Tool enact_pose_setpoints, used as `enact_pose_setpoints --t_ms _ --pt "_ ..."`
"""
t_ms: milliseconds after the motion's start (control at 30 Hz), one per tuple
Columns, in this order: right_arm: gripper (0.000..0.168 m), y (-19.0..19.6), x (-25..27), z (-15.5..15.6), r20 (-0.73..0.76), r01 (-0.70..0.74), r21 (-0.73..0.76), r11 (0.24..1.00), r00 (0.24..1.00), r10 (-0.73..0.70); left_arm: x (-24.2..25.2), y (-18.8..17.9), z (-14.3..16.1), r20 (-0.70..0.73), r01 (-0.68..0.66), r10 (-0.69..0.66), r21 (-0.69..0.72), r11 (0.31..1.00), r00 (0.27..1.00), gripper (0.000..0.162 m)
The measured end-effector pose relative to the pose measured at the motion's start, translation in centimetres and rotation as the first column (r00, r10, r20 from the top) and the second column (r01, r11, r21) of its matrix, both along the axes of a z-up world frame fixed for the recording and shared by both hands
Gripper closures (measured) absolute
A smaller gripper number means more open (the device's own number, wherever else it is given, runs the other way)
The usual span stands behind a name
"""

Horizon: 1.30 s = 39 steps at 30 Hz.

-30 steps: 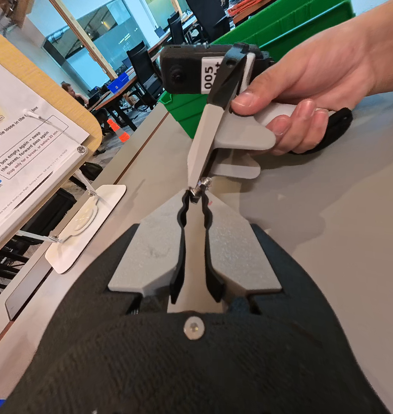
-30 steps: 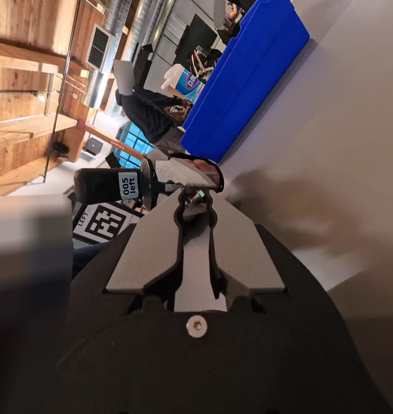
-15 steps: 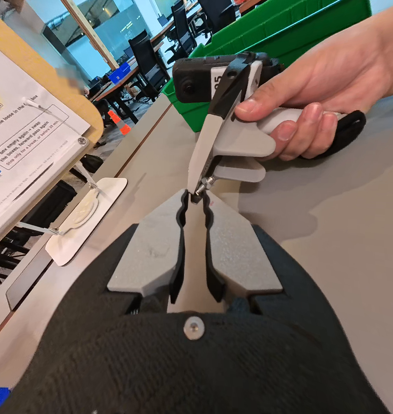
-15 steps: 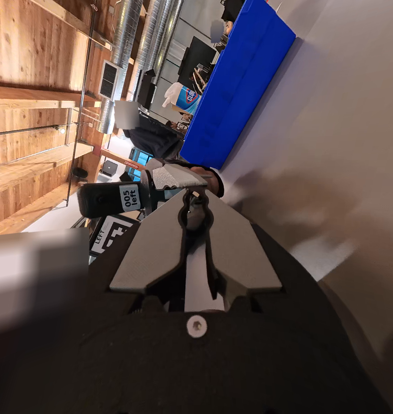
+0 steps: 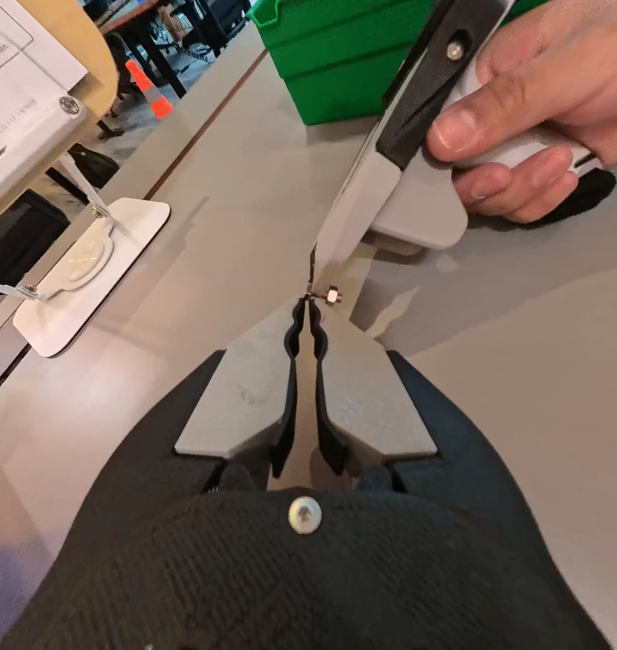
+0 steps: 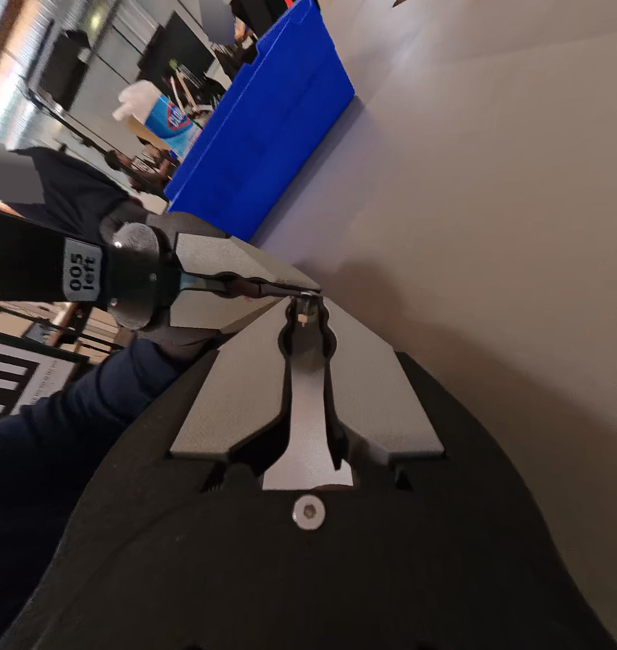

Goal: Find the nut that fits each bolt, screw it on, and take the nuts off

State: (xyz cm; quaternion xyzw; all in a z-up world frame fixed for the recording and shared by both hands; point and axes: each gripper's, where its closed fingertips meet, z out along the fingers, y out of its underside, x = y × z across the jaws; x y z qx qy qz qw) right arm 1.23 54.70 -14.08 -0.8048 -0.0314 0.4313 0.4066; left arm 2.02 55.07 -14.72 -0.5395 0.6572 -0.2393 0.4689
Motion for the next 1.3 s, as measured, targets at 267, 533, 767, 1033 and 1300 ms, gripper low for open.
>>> enact_pose_setpoints --t_ms 267,533,767,1033,1300 --pt "0.15 0.1 1.1 0.3 0.06 0.007 0.02 1.0 0.998 -0.009 -0.9 1.0 -2.7 -0.169 -0.053 0.056 0.024 0.998 0.984 0.162" --pt "0.147 -0.1 1.2 0.2 0.099 -0.024 0.012 1.0 0.995 0.023 -1.7 1.5 -3.7 -0.232 -0.097 0.082 -0.056 0.994 0.969 0.16" --pt "0.146 -0.3 0.7 -1.7 0.32 -0.052 0.018 0.998 0.947 0.043 -2.2 2.4 -3.3 -0.222 -0.126 0.114 -0.04 0.991 0.968 0.162" --pt "0.146 -0.3 0.6 -0.6 0.241 -0.05 0.027 0.998 0.97 0.042 -1.0 4.2 -3.7 -0.234 -0.18 0.177 0.008 0.984 0.956 0.162" --pt "0.145 -0.4 1.2 -0.3 0.233 -0.049 0.02 0.999 0.972 0.043 -2.0 1.1 -3.9 -0.279 -0.029 0.023 -0.021 0.999 0.96 0.162"
